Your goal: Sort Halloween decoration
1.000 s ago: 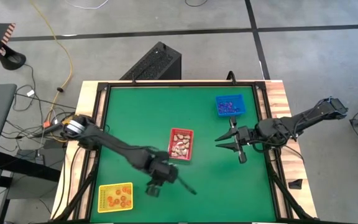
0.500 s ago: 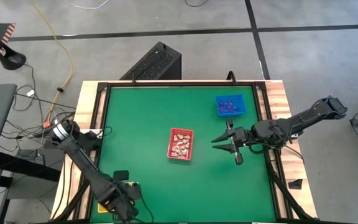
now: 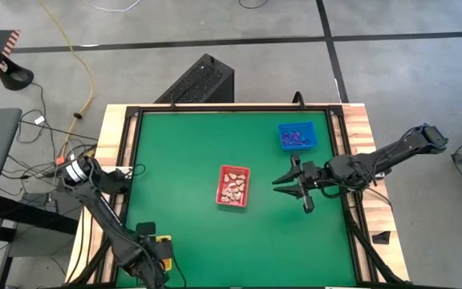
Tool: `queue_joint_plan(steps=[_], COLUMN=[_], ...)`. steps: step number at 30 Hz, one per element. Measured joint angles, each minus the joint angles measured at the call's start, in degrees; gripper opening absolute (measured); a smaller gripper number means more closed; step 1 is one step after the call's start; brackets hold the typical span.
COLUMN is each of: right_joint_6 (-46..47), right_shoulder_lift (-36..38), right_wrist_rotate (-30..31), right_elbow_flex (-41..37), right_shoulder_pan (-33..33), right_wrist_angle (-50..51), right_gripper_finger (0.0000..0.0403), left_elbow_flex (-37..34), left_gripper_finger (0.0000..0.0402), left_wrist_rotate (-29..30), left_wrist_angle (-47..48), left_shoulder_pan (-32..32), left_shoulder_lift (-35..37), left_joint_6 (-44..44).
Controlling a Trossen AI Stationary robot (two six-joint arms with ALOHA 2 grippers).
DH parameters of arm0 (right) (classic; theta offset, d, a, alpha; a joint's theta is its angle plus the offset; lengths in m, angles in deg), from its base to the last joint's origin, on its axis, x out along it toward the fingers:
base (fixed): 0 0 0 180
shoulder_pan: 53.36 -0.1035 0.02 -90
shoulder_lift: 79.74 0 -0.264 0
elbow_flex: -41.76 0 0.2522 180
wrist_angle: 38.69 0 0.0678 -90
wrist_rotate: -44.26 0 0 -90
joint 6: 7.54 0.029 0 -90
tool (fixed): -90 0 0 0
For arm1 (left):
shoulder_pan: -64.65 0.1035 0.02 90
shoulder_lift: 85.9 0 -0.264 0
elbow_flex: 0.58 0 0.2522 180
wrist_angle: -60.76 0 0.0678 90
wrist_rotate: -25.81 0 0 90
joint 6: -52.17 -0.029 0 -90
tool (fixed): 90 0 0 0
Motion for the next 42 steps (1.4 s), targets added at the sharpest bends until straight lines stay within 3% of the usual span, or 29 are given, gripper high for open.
queue_joint_plan(steps=[6, 7, 10, 13, 17, 19, 22, 27, 32, 36, 42], right_joint_6=[0.11, 0.22, 1.29, 2.15, 2.17, 0.93, -2.47, -5.50, -5.72, -1.31, 4.55], right_shoulder_lift=[-1.08, -1.08, -0.84, 0.08, 1.12, 1.08, 0.99, 0.99, 0.96, 1.40, 5.90], right_wrist_rotate=[-0.01, 0.00, 0.02, 0.02, 0.02, 0.02, 0.02, -2.83, -11.87, -13.91, -14.15], right_elbow_flex=[0.00, 0.00, 0.00, 0.00, 0.00, 0.00, 0.00, -0.19, -6.91, -14.03, -22.42], right_shoulder_pan=[1.43, 1.96, 3.44, 4.85, 6.91, 7.63, 8.89, 12.64, 20.05, 27.24, 33.67], right_wrist_angle=[0.03, 0.21, 1.55, 4.32, 8.97, 9.50, 8.77, 7.53, -3.22, -13.95, -17.87], right_gripper_finger=[0.0119, 0.0119, 0.0119, 0.0119, 0.0119, 0.0119, 0.0119, 0.0119, 0.0119, 0.0119, 0.0119], left_elbow_flex=[1.59, 2.76, 5.78, 4.44, -6.59, -17.29, -34.22, -54.85, -61.94, -64.79, -69.97], left_gripper_finger=[0.0179, 0.0180, 0.0179, 0.0173, 0.0158, 0.0148, 0.0134, 0.0112, 0.0092, 0.0083, 0.0082], left_wrist_rotate=[-4.31, -2.19, 16.54, 36.19, 45.57, 44.17, 35.37, 24.05, 14.28, 14.01, 13.75], left_wrist_angle=[3.40, 3.96, 2.61, -2.57, -20.79, -36.12, -59.20, -85.85, -88.92, -86.73, -81.51], left_shoulder_pan=[3.08, 4.02, 5.93, 7.37, 10.53, 13.10, 19.53, 33.22, 45.21, 49.94, 52.47], left_shoulder_lift=[0.07, 0.49, 3.95, 9.70, 21.25, 27.76, 36.65, 48.60, 60.02, 68.06, 78.32], left_joint_6=[-6.61, -9.11, -21.76, -36.05, -51.88, -61.44, -71.82, -78.15, -77.09, -75.62, -71.62])
